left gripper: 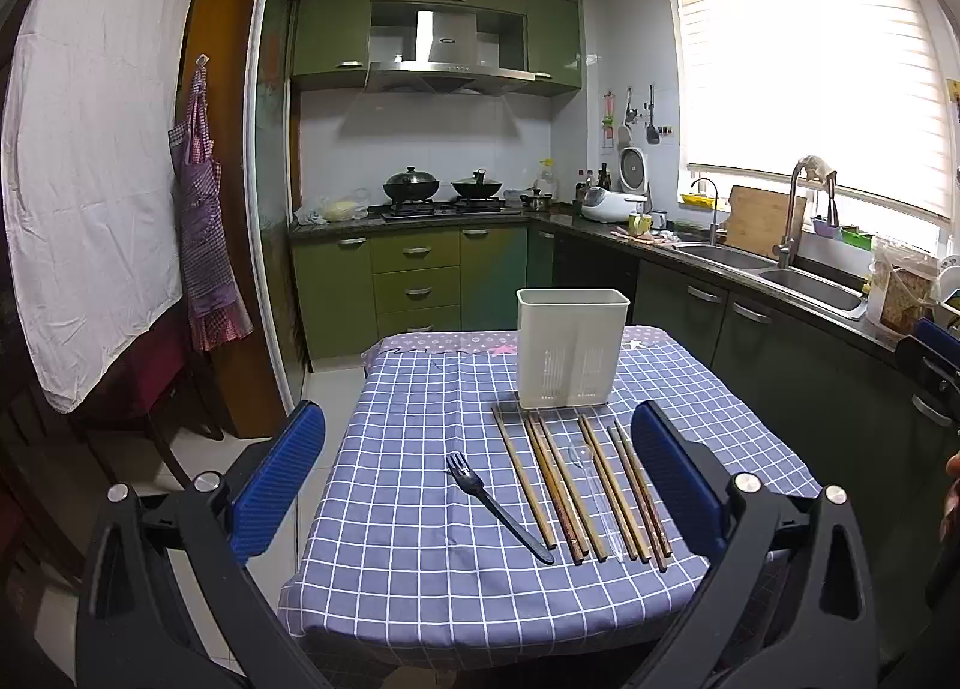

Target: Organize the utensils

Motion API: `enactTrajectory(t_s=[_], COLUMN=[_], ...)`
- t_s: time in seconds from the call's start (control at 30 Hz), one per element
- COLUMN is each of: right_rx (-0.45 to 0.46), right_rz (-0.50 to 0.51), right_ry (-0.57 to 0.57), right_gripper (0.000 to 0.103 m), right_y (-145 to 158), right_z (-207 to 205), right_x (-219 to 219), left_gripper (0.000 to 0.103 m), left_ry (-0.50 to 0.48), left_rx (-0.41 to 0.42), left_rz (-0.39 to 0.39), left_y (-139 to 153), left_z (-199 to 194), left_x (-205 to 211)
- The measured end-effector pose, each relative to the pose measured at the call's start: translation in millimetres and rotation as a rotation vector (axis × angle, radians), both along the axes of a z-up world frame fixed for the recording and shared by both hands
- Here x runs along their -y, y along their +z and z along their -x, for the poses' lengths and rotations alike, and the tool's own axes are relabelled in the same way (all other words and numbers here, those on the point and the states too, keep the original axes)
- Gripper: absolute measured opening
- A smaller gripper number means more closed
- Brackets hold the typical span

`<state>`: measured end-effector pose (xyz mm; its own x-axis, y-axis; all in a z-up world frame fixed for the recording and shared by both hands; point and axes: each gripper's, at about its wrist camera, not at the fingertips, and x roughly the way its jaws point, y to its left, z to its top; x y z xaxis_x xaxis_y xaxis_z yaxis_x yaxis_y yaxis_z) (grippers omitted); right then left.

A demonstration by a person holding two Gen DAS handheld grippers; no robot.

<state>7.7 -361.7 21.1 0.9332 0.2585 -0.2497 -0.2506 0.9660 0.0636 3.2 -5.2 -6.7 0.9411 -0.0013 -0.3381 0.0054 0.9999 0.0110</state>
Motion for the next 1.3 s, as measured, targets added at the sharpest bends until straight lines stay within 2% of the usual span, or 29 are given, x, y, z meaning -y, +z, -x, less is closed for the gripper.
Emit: enactTrajectory(t_s=[1.3], right_rx=[-0.027], right_rz=[-0.008], right_ry=[-0.001], right_gripper=[0.099], right_y=[-5.0], right_z=[-7.9], right_x=[1.6], left_gripper=[0.097], left_ry=[-0.018], left_rx=[-0.024], left_rz=[-0.020], left_y=[-2.8], left_z=[-3.2], left_x=[6.5])
